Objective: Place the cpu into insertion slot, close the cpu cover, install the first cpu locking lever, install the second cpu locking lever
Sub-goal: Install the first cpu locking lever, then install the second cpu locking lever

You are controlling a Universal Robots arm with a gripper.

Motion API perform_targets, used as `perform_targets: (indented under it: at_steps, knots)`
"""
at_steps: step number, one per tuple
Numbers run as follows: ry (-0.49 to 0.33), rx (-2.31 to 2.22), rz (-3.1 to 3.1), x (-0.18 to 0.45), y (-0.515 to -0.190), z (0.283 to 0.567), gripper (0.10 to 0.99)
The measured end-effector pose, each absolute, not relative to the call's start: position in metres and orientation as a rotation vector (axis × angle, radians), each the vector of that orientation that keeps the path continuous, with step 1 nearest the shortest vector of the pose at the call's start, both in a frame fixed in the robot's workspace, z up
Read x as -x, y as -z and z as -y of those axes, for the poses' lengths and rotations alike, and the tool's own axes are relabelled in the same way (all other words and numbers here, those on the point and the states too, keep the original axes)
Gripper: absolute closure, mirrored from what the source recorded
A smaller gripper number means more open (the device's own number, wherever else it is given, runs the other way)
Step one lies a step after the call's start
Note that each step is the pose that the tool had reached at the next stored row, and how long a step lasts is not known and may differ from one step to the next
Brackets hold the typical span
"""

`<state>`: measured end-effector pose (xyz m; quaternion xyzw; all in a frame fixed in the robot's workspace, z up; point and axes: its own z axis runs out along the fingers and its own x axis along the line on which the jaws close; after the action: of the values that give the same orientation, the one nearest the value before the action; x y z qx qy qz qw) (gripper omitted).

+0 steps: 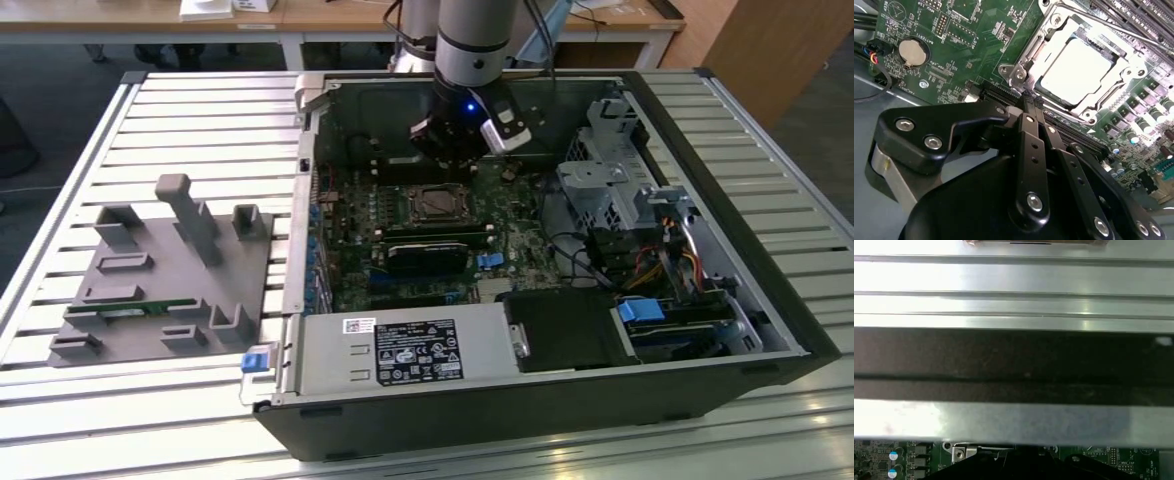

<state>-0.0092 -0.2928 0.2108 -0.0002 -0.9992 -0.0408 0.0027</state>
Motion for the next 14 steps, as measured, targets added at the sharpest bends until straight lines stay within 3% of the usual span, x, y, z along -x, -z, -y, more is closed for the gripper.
perform_targets:
  at_steps: [14]
  knots:
    - [0.128,0.001,3.133,0.009,-0.2108,0.2957,0.98]
